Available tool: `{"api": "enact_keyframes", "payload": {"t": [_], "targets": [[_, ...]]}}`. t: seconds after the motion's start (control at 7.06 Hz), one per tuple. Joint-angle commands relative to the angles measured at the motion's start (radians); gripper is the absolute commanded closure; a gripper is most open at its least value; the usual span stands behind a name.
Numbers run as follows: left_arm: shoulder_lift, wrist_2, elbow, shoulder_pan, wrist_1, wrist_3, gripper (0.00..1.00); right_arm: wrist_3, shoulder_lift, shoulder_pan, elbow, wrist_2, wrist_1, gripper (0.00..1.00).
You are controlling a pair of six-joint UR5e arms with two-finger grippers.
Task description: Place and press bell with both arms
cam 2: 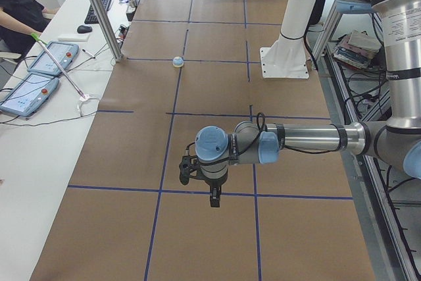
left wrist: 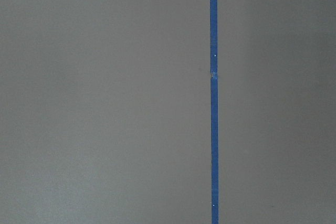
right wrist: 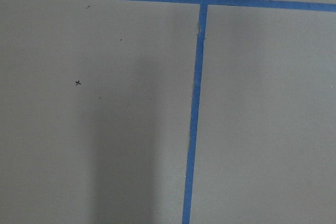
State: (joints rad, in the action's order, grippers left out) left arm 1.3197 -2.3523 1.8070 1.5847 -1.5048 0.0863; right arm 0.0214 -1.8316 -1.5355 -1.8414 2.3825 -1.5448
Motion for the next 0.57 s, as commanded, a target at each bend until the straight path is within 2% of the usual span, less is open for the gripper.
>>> {"api": "enact_keyframes", "payload": {"t": [0.0,0.42], "targets": [[0.000,-0.001,0.002,0.000,0.000,0.001,0.00,0.000,0.000,0.000,0.002,0.001,0.000,0.00],[0.000,-0.002,0.009,0.001,0.000,0.001,0.00,0.000,0.000,0.000,0.002,0.001,0.000,0.00]]}}
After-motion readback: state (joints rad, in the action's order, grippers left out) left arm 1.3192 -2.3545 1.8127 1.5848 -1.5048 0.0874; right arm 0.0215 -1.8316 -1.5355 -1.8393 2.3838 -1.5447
